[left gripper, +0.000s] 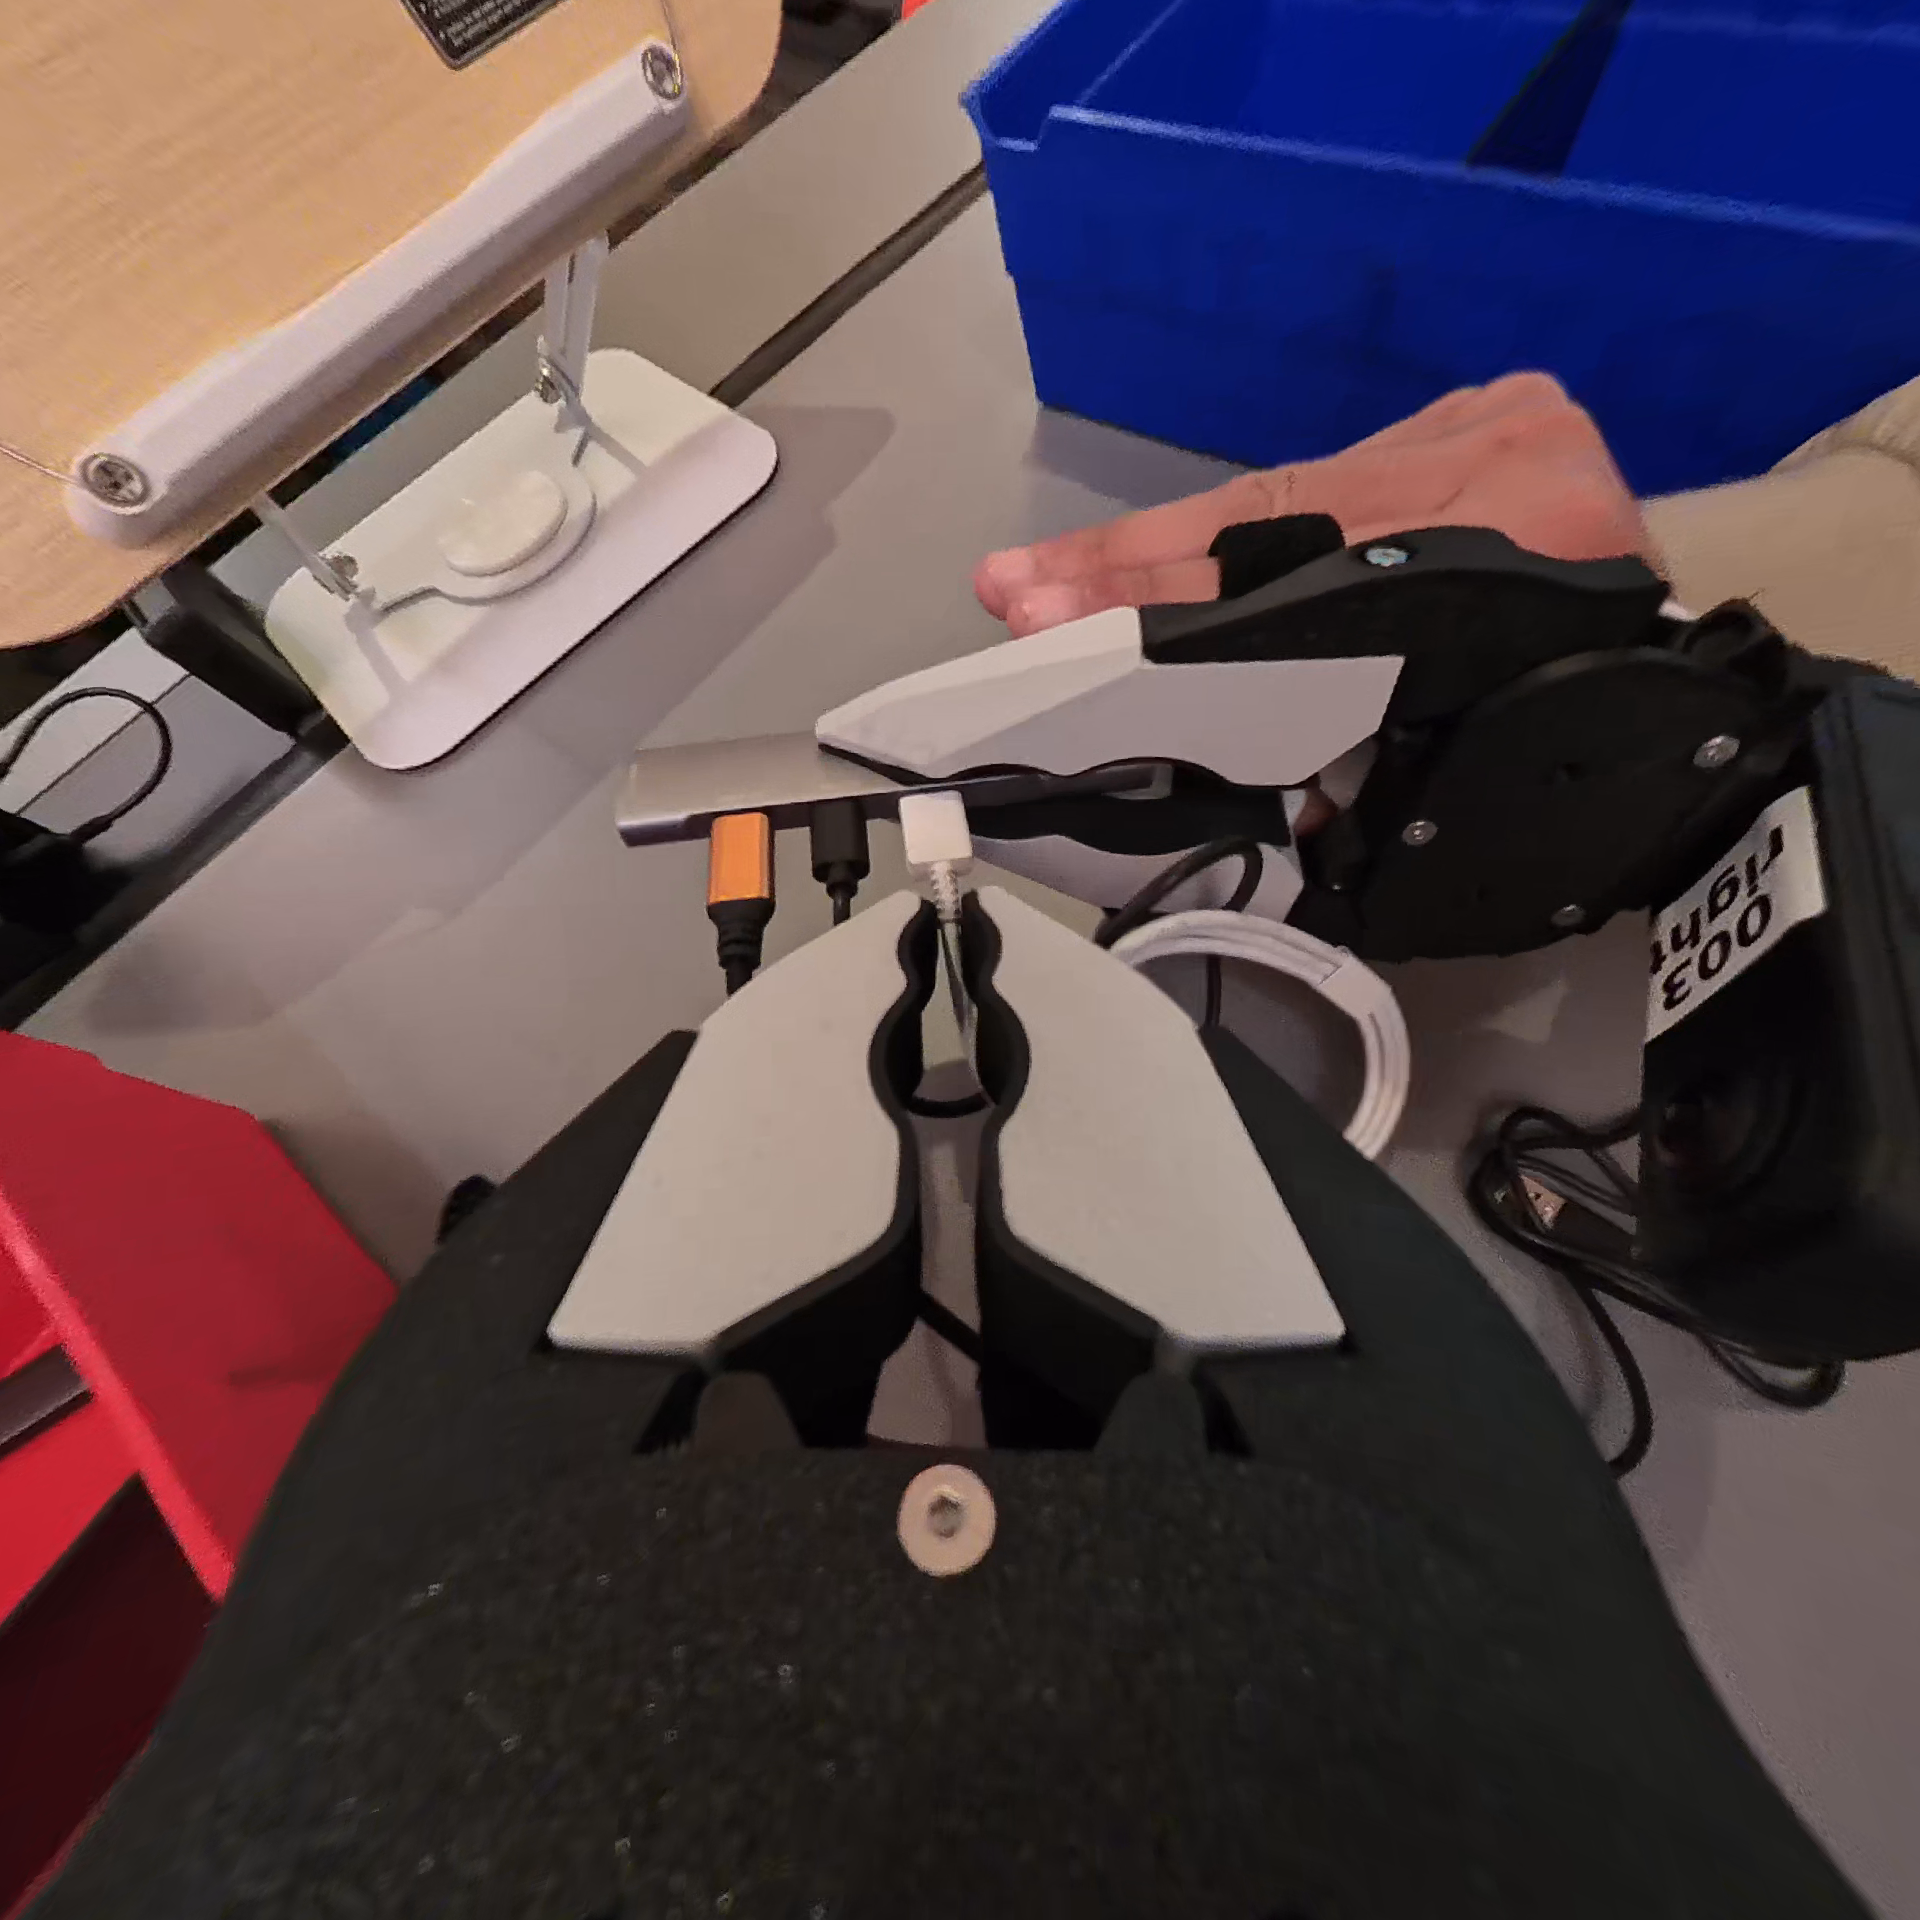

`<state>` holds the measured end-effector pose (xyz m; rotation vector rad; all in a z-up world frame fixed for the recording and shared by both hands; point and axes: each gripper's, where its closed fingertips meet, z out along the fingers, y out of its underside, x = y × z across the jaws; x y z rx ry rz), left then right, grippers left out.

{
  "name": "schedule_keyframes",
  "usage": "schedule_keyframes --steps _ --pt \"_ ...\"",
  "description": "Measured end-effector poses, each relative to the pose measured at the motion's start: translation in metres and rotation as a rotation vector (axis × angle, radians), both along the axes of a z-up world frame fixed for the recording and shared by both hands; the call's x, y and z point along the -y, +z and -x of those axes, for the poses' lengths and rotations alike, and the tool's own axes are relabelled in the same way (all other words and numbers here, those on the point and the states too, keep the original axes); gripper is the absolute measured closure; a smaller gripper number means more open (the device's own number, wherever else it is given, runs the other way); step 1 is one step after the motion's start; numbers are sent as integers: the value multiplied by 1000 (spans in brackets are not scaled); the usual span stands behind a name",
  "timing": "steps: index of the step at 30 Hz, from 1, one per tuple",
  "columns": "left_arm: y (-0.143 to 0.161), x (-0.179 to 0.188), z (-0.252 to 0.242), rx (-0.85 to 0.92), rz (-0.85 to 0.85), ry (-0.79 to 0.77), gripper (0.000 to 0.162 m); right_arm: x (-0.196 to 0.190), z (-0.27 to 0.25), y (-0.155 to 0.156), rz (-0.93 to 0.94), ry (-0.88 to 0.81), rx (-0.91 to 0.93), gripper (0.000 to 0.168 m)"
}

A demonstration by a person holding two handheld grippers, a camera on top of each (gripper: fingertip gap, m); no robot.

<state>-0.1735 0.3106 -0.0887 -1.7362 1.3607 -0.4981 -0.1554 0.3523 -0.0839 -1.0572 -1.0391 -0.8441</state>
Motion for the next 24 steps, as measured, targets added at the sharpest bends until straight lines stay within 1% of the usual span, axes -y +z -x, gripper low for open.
schedule_keyframes --steps 2,3,6,7,9,11,13,16,18,21,23,24 --pt "3 -1 3 3 -25 17 154 -3 -1 -5 3 -12 30 161" --pt "8 0 5 22 -9 16 151 -4 -3 -7 15 -19 29 161" --pt "38 -1 30 116 42 46 146 -6 -6 -11 34 -19 14 160" --pt "48 -6 46 135 49 75 144 -7 -7 -11 39 -12 -2 161" --pt "64 -26 93 143 27 195 143 -7 -10 -9 60 10 -86 161" --pt "70 -43 147 124 36 321 139 -5 -10 -3 84 74 -192 161" --pt "66 -47 187 115 105 397 135 0 -6 1 88 147 -241 161" --pt "56 -36 209 210 154 443 135 -1 -5 -2 86 124 -210 161" --pt "38 -16 209 306 191 453 137 -2 -6 -2 106 122 -229 161" --pt "-4 26 205 373 230 449 137 -5 -12 7 200 124 -396 161" --pt "-29 51 208 351 254 453 139 -9 -15 24 283 108 -454 161" --pt "-34 62 209 350 267 443 139 -9 -17 40 292 84 -461 162"
